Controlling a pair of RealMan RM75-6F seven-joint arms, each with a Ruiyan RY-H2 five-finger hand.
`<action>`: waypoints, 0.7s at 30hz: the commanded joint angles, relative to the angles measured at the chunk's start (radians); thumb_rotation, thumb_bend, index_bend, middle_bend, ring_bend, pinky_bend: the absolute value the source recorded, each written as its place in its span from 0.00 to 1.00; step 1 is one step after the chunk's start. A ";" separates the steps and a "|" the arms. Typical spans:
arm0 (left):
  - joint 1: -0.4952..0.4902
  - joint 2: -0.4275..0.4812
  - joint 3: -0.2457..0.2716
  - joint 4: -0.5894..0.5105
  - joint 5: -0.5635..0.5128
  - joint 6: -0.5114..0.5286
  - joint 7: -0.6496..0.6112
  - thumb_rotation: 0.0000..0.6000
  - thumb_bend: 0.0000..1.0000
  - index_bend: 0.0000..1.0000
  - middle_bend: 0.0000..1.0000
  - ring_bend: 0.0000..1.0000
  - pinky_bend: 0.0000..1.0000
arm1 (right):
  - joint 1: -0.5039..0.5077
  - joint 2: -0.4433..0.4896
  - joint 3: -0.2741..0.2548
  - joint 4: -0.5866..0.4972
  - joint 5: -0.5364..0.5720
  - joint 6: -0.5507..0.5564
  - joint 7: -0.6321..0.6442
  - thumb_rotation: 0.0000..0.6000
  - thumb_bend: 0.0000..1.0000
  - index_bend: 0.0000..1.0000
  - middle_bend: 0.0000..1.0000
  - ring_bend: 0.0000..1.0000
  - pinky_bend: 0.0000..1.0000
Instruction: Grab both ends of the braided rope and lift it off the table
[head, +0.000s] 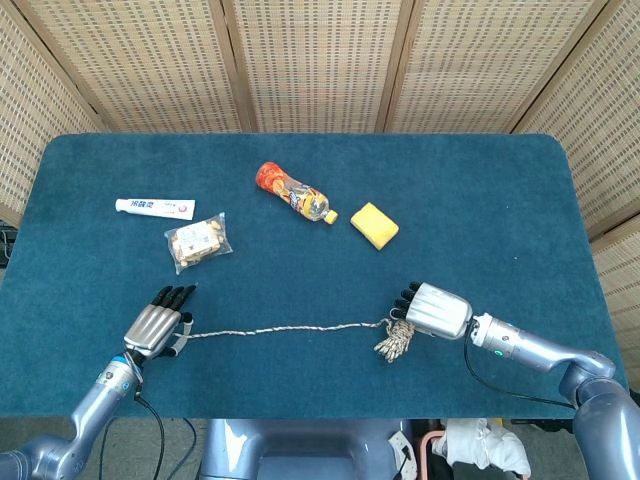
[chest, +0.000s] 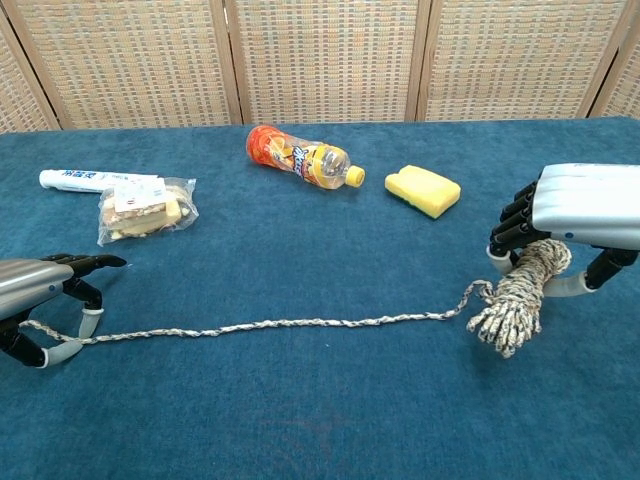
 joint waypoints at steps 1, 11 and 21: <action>-0.002 -0.001 -0.001 0.002 -0.002 -0.001 -0.002 1.00 0.41 0.67 0.00 0.00 0.00 | -0.001 -0.001 0.004 -0.001 0.005 -0.001 0.006 1.00 0.62 0.61 0.61 0.49 0.55; -0.006 0.012 -0.016 0.003 0.006 0.028 -0.008 1.00 0.44 0.72 0.00 0.00 0.00 | 0.000 0.009 0.032 -0.038 0.034 0.016 0.042 1.00 0.69 0.61 0.61 0.49 0.56; -0.022 0.110 -0.046 0.024 0.118 0.162 -0.014 1.00 0.48 0.79 0.00 0.00 0.00 | 0.082 0.114 0.173 -0.424 0.150 -0.046 0.048 1.00 0.73 0.63 0.64 0.52 0.59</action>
